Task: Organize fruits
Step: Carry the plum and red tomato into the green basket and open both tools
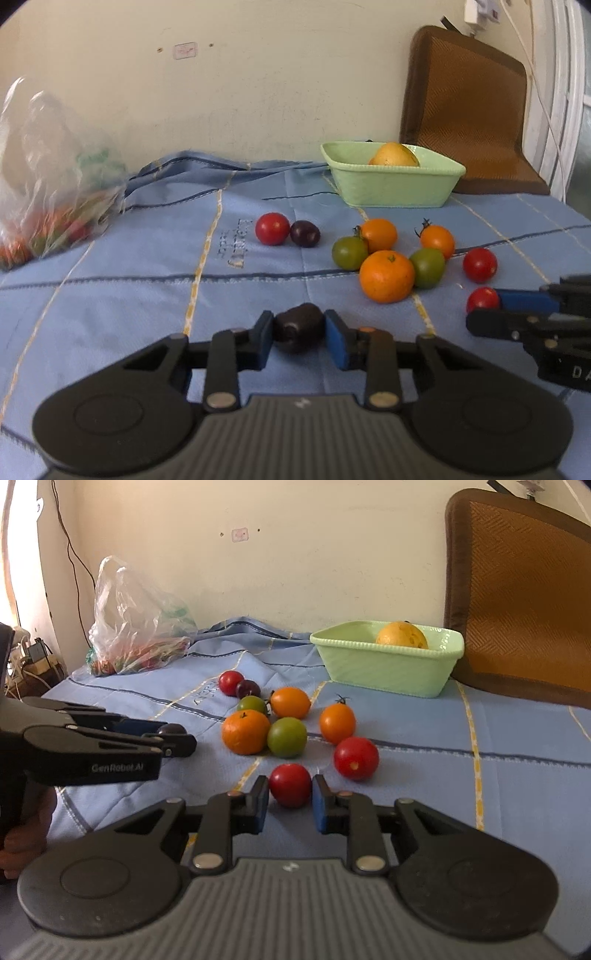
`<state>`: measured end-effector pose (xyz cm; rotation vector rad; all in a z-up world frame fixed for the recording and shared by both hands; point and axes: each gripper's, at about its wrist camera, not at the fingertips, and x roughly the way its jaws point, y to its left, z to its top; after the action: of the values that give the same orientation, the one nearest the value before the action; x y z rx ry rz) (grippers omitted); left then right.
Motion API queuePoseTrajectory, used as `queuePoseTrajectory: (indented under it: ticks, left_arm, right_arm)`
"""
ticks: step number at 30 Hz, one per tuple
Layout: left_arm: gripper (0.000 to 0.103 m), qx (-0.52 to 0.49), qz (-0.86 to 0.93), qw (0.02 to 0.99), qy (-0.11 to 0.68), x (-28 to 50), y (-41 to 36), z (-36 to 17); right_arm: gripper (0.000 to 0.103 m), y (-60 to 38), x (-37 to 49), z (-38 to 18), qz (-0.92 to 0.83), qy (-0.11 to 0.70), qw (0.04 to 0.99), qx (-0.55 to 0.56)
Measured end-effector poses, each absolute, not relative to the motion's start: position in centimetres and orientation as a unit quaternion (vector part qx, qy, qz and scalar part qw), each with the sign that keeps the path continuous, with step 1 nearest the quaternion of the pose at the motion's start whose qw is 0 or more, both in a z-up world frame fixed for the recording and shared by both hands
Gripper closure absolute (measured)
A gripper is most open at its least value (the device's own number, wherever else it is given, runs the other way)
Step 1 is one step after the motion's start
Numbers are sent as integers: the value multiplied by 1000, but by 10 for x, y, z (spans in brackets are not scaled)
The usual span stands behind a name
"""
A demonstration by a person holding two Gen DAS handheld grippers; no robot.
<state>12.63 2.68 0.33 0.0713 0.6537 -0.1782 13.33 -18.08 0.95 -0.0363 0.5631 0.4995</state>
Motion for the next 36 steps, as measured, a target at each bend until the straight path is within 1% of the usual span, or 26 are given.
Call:
queuePoseTrajectory:
  ticks: [4, 8, 13, 16, 19, 23, 29, 30, 31, 33, 34, 35, 36]
  left_arm:
    - [74, -4, -108, 940, 325, 116, 29, 13]
    - [74, -5, -143, 941, 307, 119, 13, 37]
    - [73, 1, -171, 946, 276, 164, -17, 77]
    - [73, 1, -174, 948, 266, 206, -34, 88]
    - [73, 0, -173, 943, 283, 252, -51, 83]
    - [73, 13, -157, 935, 319, 303, -71, 66]
    - [72, 19, -139, 925, 352, 342, -79, 43]
    - [69, 20, -137, 925, 354, 345, -80, 41]
    - [62, 23, -135, 926, 353, 347, -81, 40]
    - [57, 23, -132, 928, 347, 348, -80, 41]
    - [54, 17, -135, 929, 343, 346, -77, 44]
    - [53, 9, -138, 930, 340, 343, -74, 47]
    - [53, 1, -141, 932, 335, 337, -69, 52]
  right_arm:
    - [76, -188, 124, 9, 248, 269, 931, -8]
    - [76, -199, 121, 15, 249, 251, 935, 9]
    - [76, -222, 147, 46, 234, 207, 950, 21]
    - [76, -233, 175, 66, 220, 172, 960, 18]
    - [76, -237, 210, 70, 202, 161, 966, 8]
    - [76, -239, 253, 61, 186, 174, 967, 1]
    - [75, -238, 288, 42, 183, 196, 963, -11]
    - [75, -238, 291, 39, 184, 200, 962, -11]
    - [75, -238, 295, 38, 183, 202, 962, -10]
    - [74, -239, 295, 34, 184, 201, 962, -6]
    - [72, -239, 295, 34, 184, 199, 963, -6]
    - [67, -239, 293, 35, 185, 197, 963, -6]
    - [65, -239, 290, 37, 184, 193, 964, -4]
